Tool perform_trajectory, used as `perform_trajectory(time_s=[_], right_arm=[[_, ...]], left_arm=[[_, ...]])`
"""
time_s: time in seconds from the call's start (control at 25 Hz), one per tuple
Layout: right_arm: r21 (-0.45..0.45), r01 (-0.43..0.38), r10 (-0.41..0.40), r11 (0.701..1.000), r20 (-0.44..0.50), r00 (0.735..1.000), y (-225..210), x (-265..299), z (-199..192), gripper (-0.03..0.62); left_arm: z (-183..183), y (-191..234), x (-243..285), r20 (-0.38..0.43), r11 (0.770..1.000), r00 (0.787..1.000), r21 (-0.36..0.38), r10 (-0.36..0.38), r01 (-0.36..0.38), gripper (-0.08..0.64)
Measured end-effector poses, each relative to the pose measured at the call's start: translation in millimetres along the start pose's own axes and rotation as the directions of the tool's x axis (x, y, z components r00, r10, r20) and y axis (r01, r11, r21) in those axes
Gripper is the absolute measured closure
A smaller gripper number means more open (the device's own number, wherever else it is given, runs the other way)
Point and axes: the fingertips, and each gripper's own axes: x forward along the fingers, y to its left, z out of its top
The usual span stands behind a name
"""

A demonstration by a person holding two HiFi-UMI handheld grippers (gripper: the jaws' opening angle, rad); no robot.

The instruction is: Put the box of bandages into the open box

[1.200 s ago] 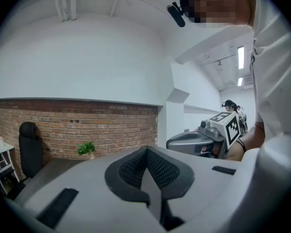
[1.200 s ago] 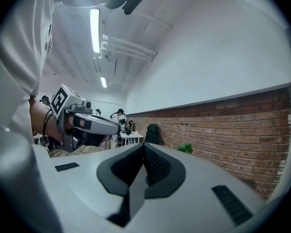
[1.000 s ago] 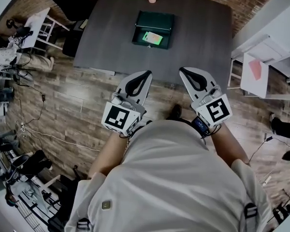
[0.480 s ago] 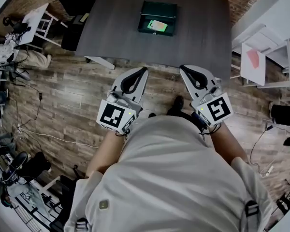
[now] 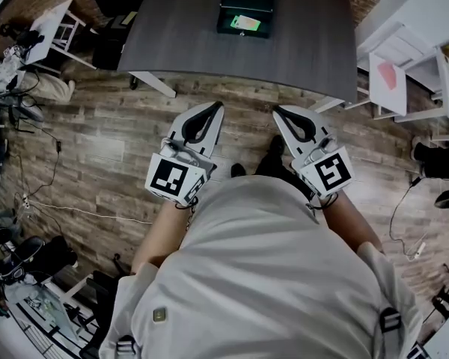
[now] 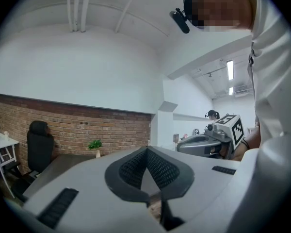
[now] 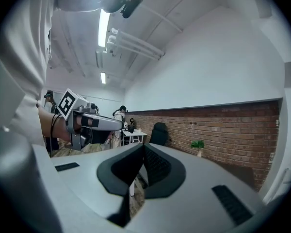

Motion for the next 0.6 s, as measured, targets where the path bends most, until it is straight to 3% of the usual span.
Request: perform_trajectory(time_s=[0.6], right_arm=[[0.054,0.060,-0.058,0.997,-0.032,0.998,32.9,-20.7,3.8,0.571]], left_arm=[[-8.0,-11.8,-30.2,0.030,0.999,1.000,-0.038,-0.011,0.012,0.545]])
